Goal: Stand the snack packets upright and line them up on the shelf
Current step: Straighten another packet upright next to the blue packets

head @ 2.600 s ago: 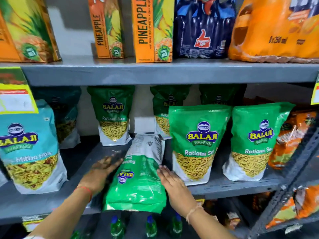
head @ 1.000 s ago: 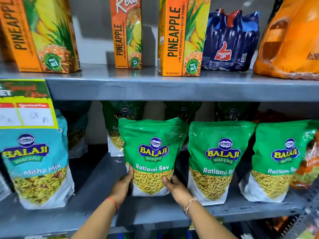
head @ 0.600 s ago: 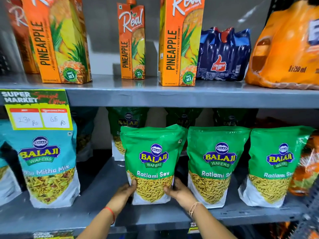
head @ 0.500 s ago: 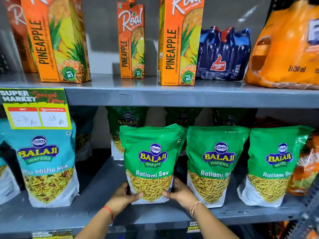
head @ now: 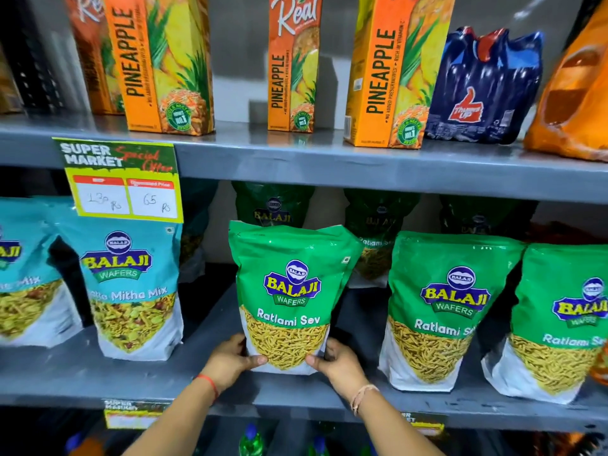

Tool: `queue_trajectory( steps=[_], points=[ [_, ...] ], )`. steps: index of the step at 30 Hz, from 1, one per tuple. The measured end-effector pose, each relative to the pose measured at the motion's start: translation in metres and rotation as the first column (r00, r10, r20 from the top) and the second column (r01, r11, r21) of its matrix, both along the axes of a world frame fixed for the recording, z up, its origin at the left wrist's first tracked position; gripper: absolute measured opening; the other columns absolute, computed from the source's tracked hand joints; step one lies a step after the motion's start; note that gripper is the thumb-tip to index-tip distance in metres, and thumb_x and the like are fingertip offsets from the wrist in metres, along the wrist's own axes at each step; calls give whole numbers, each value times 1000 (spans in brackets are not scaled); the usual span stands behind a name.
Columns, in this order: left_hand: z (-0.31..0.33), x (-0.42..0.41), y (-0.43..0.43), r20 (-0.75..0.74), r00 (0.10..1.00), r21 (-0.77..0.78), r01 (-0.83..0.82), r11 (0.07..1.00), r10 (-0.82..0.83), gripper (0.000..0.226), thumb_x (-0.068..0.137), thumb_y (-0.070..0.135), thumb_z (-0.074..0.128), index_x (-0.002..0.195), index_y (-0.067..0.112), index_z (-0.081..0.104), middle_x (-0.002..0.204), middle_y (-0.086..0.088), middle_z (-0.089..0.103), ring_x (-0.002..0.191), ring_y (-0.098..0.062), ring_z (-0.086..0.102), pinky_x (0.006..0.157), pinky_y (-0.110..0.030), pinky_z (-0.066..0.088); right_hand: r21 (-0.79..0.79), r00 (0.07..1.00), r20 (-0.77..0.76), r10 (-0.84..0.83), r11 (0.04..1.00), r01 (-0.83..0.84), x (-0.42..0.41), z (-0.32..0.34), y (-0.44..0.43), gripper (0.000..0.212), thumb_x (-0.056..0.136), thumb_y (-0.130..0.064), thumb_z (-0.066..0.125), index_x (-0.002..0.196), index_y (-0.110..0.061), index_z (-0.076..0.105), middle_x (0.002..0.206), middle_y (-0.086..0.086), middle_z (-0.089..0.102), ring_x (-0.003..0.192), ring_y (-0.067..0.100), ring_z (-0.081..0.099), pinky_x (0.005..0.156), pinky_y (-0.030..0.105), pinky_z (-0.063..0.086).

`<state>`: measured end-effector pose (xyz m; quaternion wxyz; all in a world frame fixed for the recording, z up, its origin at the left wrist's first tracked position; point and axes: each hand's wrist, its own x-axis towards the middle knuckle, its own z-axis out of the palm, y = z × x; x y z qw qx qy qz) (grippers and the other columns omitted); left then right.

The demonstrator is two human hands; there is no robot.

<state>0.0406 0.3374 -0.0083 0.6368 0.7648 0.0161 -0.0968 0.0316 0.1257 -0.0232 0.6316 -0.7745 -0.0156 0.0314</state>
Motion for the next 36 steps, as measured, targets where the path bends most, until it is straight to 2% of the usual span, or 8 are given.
queue_trajectory(
  steps=[11, 16, 19, 22, 27, 29, 33, 36],
  points=[
    [7, -11, 38, 26, 998, 77, -59, 995, 57, 47, 75, -3, 66, 119, -3, 51, 120, -8, 54, 102, -13, 47, 86, -25, 36, -35, 1000, -14, -11, 999, 11, -2, 4, 47, 26, 75, -3, 69, 100, -6, 64, 110, 16, 68, 104, 26, 62, 99, 45, 46],
    [10, -10, 44, 26, 1000, 64, -4, 998, 3, 59, 71, -4, 70, 124, -2, 43, 124, 0, 47, 111, -14, 46, 84, -19, 38, 246, 976, 183, -117, 967, 70, -5, 57, 40, 52, 80, 9, 57, 129, 0, 42, 131, 1, 46, 111, 12, 50, 89, 15, 44],
    [11, -11, 44, 44, 999, 84, -5, 996, 2, 59, 68, -6, 72, 121, -2, 46, 127, -17, 55, 122, -31, 49, 105, -40, 38, 550, 884, 230, -407, 804, 227, 4, 108, 41, 33, 84, 11, 51, 117, 9, 50, 101, 1, 65, 82, -2, 63, 75, 10, 49],
    [10, -11, 43, 59, 998, 82, -42, 996, 38, 55, 68, -7, 71, 118, -2, 48, 124, -20, 57, 118, -33, 51, 104, -45, 39, 571, 830, 272, -486, 776, 268, 9, 140, 47, 20, 85, 11, 49, 79, -5, 61, 47, -18, 65, 49, -10, 56, 57, 5, 45],
    [10, -11, 43, 64, 997, 136, -46, 990, 37, 48, 70, 1, 73, 112, 3, 52, 119, -19, 61, 108, -34, 57, 96, -45, 46, 569, 807, 262, -530, 760, 314, 17, 153, 46, 34, 86, 6, 50, 59, -14, 55, 36, -20, 58, 40, -8, 51, 49, 3, 41],
    [10, -11, 43, 74, 997, 144, -44, 989, 34, 42, 70, 1, 73, 107, 8, 54, 119, -19, 62, 103, -29, 58, 92, -40, 47, 543, 815, 266, -515, 778, 315, 16, 144, 44, 28, 87, 1, 50, 63, -11, 58, 42, -17, 61, 43, -8, 51, 50, 3, 42],
    [9, -12, 42, 69, 997, 137, -56, 989, 46, 50, 70, 1, 73, 115, -1, 51, 123, -21, 59, 113, -34, 54, 100, -46, 43, 304, 944, 176, -278, 928, 216, 3, 96, 42, 22, 87, -2, 53, 106, 7, 57, 104, 9, 62, 81, 10, 57, 60, 1, 44],
    [9, -14, 43, 66, 997, 145, -37, 989, 28, 51, 71, 2, 72, 117, 1, 50, 125, -20, 58, 114, -31, 54, 100, -39, 42, 224, 975, 61, -212, 955, 194, -9, 60, 39, 24, 89, -1, 50, 111, 5, 55, 117, 23, 60, 95, 18, 52, 71, 17, 47]
  ],
)
